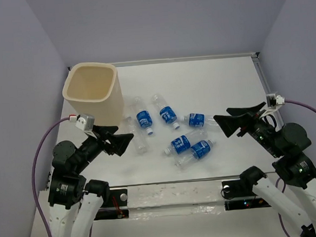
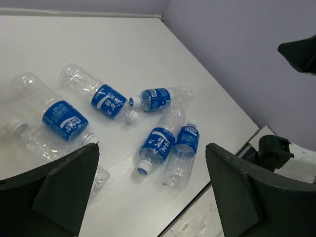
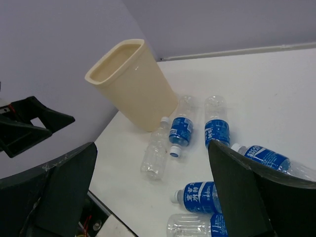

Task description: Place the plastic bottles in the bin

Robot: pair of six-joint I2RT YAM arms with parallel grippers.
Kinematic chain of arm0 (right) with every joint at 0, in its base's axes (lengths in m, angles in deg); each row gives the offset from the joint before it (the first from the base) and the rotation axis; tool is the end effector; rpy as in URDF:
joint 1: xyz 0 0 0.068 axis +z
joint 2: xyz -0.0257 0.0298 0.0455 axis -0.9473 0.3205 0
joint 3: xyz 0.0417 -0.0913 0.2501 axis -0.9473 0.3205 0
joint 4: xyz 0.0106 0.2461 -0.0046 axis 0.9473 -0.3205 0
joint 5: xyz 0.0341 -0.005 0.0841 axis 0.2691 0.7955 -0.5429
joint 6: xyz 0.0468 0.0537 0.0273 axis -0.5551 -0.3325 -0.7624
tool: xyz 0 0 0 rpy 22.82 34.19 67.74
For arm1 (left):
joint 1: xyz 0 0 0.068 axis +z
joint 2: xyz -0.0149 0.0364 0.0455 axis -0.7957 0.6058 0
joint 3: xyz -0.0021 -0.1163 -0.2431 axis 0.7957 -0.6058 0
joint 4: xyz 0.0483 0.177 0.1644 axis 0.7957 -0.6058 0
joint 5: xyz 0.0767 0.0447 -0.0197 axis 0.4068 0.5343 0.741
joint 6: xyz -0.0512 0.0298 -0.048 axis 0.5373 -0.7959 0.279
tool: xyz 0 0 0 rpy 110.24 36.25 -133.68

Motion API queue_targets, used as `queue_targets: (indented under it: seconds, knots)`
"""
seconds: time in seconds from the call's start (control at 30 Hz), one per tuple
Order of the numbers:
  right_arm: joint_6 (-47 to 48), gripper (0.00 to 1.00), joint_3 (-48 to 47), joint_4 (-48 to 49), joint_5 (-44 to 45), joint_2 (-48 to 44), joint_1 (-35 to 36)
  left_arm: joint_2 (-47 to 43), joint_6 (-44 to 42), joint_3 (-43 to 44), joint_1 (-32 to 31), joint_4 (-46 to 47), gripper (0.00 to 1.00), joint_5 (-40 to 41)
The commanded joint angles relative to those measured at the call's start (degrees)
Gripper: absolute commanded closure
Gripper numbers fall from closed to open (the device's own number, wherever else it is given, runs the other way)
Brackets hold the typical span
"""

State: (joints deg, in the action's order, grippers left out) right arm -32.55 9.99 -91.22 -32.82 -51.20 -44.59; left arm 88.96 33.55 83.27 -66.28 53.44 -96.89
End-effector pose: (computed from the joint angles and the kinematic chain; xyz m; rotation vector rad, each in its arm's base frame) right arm 0.0827 0.0518 0.3826 -0.0857 1.5093 0.8948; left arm 0.0789 -0.0537 0.3621 0.3622 1.5103 -0.8850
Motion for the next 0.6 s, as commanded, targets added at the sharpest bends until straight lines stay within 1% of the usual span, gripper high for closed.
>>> queue_targets:
  seconds: [0.0,0.03,0.17,0.27,0.4,0.5,0.57]
  knots:
    - [-3.30,0.00,-0.77,-4.46,4.77,1.05,0.35,-1.86,0.81,-3.32,-2.17,-0.14,0.01,-2.49]
    - [-3.48,0.00,-0.77,-4.46,5.04,1.57,0.35,-2.12,2.83,-4.30,-2.69,0.57,0.01,-2.66]
    - [-2.70,0.00,-1.64,-4.11,5.83,6.05,0.35,-1.08,6.09,-9.22,-4.63,4.35,0.01,-4.32]
    - [-0.85,0.01,-2.35,-2.27,6.45,10.52,0.35,1.29,6.37,-9.85,-5.51,4.97,0.01,-3.81]
    - [1.78,0.02,-3.41,2.65,6.01,15.37,0.35,7.01,6.80,-8.53,-5.60,3.48,0.01,2.78]
    - [2.75,0.03,-3.58,3.89,5.57,18.00,0.35,9.82,7.59,-9.14,-5.68,3.39,0.05,7.08]
    - [3.46,0.03,-1.92,5.46,4.17,18.45,0.35,13.33,9.52,-9.05,-6.03,3.82,0.08,13.13]
